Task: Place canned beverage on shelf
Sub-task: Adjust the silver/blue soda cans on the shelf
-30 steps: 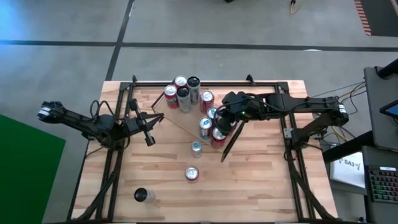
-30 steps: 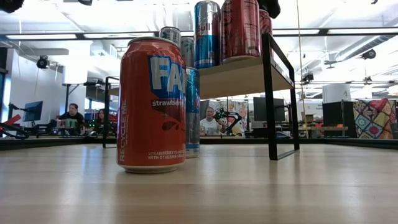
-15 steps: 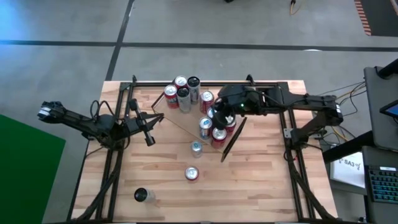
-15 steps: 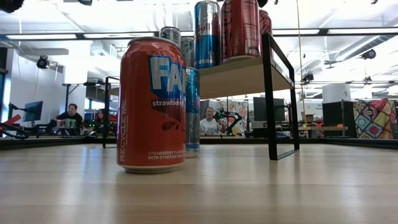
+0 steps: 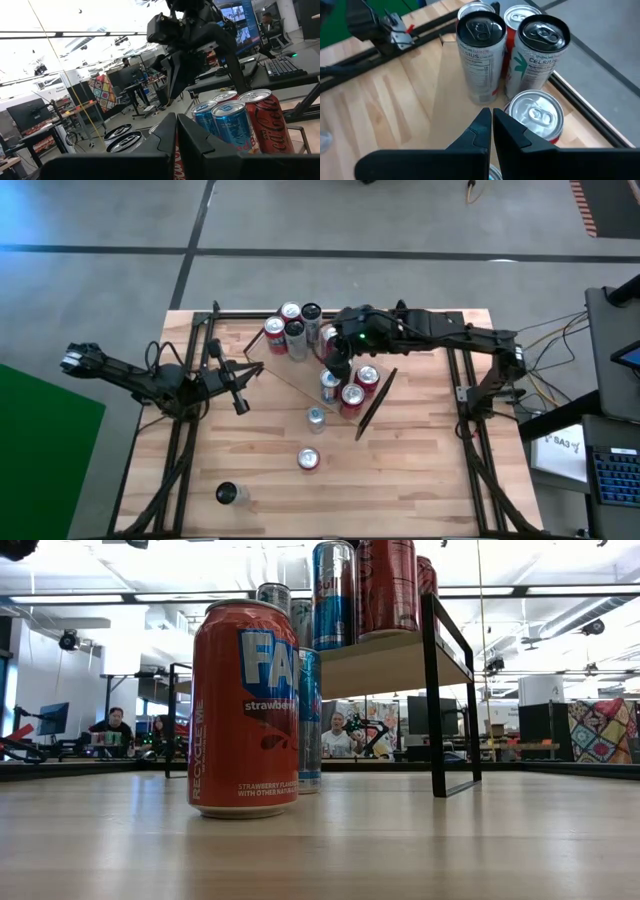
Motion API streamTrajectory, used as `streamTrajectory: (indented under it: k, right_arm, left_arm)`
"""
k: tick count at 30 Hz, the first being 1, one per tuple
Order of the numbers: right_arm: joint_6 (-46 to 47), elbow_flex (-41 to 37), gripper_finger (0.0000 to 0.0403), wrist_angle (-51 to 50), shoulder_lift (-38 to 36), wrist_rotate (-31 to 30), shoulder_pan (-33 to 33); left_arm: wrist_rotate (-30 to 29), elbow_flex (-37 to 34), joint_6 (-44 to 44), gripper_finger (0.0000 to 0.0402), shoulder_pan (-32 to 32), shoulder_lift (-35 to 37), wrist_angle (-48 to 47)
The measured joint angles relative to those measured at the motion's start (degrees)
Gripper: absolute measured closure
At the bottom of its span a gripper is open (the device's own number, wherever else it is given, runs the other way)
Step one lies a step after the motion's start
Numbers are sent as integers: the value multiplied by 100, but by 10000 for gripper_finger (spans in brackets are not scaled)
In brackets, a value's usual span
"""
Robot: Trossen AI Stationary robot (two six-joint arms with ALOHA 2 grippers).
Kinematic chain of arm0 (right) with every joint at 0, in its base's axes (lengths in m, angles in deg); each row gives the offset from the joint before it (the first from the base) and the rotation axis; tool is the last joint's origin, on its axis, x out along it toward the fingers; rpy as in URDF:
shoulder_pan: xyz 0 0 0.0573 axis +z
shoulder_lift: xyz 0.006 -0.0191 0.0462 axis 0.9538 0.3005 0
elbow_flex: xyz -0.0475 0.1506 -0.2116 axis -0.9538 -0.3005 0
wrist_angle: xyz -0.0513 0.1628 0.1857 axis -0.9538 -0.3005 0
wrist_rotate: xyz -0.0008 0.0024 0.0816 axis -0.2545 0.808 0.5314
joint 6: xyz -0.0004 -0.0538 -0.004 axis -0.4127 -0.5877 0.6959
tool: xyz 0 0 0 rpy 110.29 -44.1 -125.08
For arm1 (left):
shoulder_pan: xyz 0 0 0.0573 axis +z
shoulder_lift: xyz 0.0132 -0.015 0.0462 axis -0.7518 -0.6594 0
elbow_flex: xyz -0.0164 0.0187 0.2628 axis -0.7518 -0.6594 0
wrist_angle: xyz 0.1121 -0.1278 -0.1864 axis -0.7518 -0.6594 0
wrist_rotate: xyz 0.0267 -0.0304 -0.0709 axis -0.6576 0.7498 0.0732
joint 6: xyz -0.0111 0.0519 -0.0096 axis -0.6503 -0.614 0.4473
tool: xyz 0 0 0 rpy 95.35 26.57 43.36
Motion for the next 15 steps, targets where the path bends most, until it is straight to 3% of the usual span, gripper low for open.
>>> streamTrajectory:
  k: [7, 15]
  right_arm:
    - [-71, 593, 394, -628, 485, 27, -8]
    - [82, 640, 394, -962, 533, 56, -8]
  left_arm:
    - [0, 0, 0, 402, 1, 0, 0]
    - [0, 0, 0, 402, 1, 0, -4]
